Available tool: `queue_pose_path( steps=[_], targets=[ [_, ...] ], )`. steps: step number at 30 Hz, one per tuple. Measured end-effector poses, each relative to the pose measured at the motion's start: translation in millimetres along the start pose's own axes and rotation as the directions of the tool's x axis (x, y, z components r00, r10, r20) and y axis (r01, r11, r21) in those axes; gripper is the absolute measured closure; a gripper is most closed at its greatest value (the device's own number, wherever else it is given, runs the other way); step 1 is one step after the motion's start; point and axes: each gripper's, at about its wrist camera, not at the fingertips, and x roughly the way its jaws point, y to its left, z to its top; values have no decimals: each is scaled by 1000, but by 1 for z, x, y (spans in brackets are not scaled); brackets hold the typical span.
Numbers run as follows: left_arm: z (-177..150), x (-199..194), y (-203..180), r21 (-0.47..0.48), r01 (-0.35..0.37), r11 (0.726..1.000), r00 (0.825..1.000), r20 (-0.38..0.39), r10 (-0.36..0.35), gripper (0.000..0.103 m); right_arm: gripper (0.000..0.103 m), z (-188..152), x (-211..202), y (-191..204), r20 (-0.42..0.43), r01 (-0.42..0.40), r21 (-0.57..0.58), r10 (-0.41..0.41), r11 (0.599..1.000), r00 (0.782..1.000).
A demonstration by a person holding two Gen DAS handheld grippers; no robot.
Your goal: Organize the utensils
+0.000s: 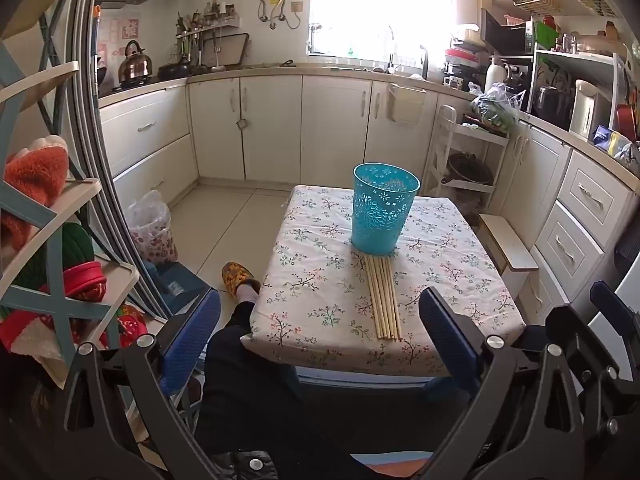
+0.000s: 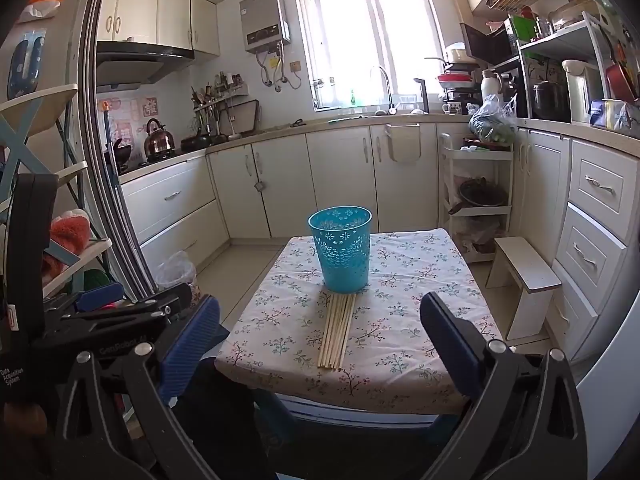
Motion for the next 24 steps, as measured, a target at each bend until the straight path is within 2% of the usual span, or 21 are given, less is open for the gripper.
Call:
queue_pose_path(
  steps=[24],
  targets=[
    [-1, 0, 0, 0, 1, 1000, 1000, 1, -1, 8, 7, 0, 0, 4, 1, 2, -1, -2, 1000, 1000]
  ],
)
